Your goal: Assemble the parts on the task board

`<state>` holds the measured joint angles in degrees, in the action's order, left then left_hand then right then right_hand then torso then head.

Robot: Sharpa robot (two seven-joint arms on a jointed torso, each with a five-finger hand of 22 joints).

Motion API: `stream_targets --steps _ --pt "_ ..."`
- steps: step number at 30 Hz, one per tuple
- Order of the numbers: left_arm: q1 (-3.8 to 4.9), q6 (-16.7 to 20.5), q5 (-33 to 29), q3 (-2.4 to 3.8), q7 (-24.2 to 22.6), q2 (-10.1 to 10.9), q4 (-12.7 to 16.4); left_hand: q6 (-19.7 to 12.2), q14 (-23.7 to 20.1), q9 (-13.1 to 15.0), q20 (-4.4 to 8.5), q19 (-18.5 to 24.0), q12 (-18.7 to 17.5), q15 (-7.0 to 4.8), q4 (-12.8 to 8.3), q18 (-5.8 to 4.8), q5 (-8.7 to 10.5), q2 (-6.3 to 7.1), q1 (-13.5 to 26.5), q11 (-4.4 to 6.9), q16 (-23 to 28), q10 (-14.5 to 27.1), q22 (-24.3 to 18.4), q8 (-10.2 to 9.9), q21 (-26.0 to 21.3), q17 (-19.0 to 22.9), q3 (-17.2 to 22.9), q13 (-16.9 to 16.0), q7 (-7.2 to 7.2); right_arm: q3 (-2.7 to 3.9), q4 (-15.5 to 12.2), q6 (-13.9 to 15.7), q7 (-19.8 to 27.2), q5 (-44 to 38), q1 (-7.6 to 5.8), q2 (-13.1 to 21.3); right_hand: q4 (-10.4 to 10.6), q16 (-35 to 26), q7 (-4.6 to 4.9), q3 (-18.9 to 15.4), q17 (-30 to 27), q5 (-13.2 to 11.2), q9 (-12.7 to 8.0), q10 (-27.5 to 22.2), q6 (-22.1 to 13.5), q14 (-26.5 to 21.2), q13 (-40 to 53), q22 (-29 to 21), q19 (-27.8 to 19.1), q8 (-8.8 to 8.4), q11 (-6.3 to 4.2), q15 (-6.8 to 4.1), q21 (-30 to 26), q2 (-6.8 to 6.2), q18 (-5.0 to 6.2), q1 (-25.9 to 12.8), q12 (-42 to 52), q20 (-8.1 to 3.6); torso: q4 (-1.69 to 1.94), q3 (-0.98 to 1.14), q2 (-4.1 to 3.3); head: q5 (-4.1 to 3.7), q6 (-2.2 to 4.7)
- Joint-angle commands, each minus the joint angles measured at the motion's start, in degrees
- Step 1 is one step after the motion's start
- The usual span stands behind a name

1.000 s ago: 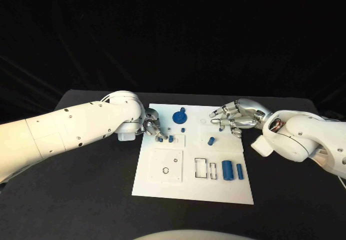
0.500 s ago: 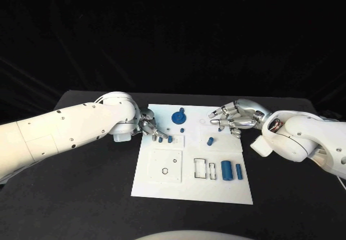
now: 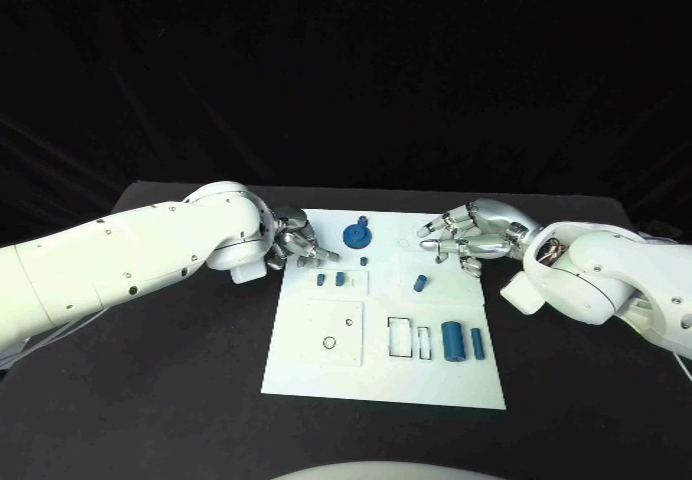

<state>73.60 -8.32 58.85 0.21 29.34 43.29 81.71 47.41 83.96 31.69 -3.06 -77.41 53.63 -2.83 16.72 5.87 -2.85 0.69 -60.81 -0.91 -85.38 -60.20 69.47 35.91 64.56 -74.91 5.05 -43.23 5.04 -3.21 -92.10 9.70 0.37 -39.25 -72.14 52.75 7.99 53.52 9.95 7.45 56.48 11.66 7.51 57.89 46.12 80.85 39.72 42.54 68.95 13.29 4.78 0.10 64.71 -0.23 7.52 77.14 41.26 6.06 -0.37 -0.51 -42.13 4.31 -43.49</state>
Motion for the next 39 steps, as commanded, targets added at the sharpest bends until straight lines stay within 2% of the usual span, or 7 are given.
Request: stream_targets --steps 1,7,10,15,21,28,39 --pt "0.06 8.27 -6.48 0.04 -9.15 0.04 -0.12 -2.33 0.15 -0.38 -0.91 5.06 -2.46 1.05 -1.33 2.06 -0.33 -0.65 -4.84 -1.17 6.02 3.65 -7.27 -0.35 -10.26 -5.11 -0.07 2.33 1.05 0.00 -0.05 -0.98 0.23 -0.33 0.06 -0.01 0.28 -0.29 0.01 -0.15 -0.07 0.31 0.09 -0.40 -0.43 -0.42 -0.09 -0.07 -0.47 0.31 0.02 0.06 -0.32 0.17 1.16 -0.04 0.26 -0.03 0.05 0.06 0.03 -0.20 0.15" --pt "0.04 17.94 -2.62 -0.36 -24.19 -0.94 -1.05 -5.15 -10.11 -4.79 -2.78 12.94 -12.85 2.99 -7.00 4.51 -0.46 0.89 -20.57 -3.43 23.17 9.88 -20.37 -4.24 -28.28 9.83 4.20 10.87 3.66 0.00 -0.05 -0.48 0.51 -0.53 0.06 -0.16 0.33 -0.24 0.02 -0.10 0.00 0.62 0.11 -0.47 -0.49 -0.42 -0.16 -0.05 -0.45 0.44 0.01 0.05 -0.34 0.37 1.16 0.14 0.33 -0.03 0.01 0.07 0.07 -0.21 0.62" --pt "-0.08 21.44 0.15 -0.83 -29.34 -1.55 -0.95 -4.99 -16.48 -9.32 -3.68 13.85 -21.57 4.31 -8.21 4.68 -0.54 1.93 -25.22 -4.95 35.60 10.96 -23.30 -8.87 -32.15 20.50 7.70 18.43 5.36 0.00 -0.14 0.02 0.82 -1.58 0.06 -0.24 0.32 -0.22 0.03 -0.02 0.02 0.96 0.14 -0.52 -0.52 -0.41 -0.24 -0.03 -0.42 0.58 0.00 0.04 -0.35 0.55 1.16 0.38 0.40 -0.03 -0.08 0.06 -0.01 -0.38 0.95" --pt "-0.92 25.50 4.93 -1.39 -34.50 -2.36 -0.40 -2.87 -16.70 -13.69 -3.96 12.66 -27.16 4.38 -9.38 4.78 -0.60 4.47 -27.10 -5.33 40.32 8.75 -25.27 -12.70 -34.15 25.46 9.91 24.76 5.14 0.00 -0.12 0.86 1.16 -2.57 0.06 -0.34 0.25 -0.21 0.03 0.07 0.05 1.46 0.17 -0.62 -0.59 -0.40 -0.35 -0.07 -0.40 0.75 -0.01 0.03 -0.40 0.64 1.16 0.73 0.48 -0.04 -0.09 0.00 -0.03 -0.95 1.39" --pt "-1.44 22.70 8.95 -1.81 -34.56 -3.79 -1.49 -0.62 -14.15 -16.41 -3.91 10.89 -28.96 4.04 -8.75 4.73 -0.56 6.32 -24.96 -4.87 38.35 6.97 -26.36 -14.85 -34.96 24.76 8.75 27.88 4.21 0.00 -0.09 1.57 1.64 -2.87 0.07 -0.48 0.24 -0.40 0.05 0.09 -0.11 1.54 0.18 -0.67 -0.65 -0.46 -0.40 -0.22 -0.46 0.81 0.00 0.03 -0.50 0.67 1.18 0.83 0.50 -0.04 -0.05 0.07 0.00 -1.33 1.61" --pt "-1.72 17.85 17.04 -2.03 -29.71 -5.61 -3.43 2.62 -8.35 -18.83 -3.41 7.42 -29.97 3.63 -9.35 4.65 -0.63 5.75 -25.66 -4.44 28.11 5.04 -26.17 -16.79 -33.98 17.01 9.15 30.45 3.89 0.00 -0.09 2.69 2.62 -2.91 0.07 -0.54 0.34 -0.26 0.10 0.04 0.04 1.30 0.18 -0.76 -0.79 -0.45 -0.48 -0.08 -0.40 0.86 0.05 0.07 -0.45 0.73 1.15 0.83 0.54 -0.03 -0.02 -0.02 -0.06 -1.16 1.70" --pt "-2.58 13.66 27.38 -2.04 -25.67 -8.11 -4.91 4.29 -5.03 -20.64 -3.22 2.52 -30.47 3.34 -8.29 3.09 -0.57 6.70 -23.63 -4.19 20.66 3.68 -18.31 -18.51 -23.95 11.48 8.20 32.28 3.55 0.00 -0.06 3.98 3.74 -2.81 0.07 -0.69 0.36 -0.07 0.10 0.21 0.20 1.40 0.19 -0.76 -0.88 -0.38 -0.55 0.13 -0.27 0.96 0.03 0.06 -0.34 1.00 1.11 1.06 0.64 -0.02 -0.07 0.02 -0.03 -1.67 1.81"
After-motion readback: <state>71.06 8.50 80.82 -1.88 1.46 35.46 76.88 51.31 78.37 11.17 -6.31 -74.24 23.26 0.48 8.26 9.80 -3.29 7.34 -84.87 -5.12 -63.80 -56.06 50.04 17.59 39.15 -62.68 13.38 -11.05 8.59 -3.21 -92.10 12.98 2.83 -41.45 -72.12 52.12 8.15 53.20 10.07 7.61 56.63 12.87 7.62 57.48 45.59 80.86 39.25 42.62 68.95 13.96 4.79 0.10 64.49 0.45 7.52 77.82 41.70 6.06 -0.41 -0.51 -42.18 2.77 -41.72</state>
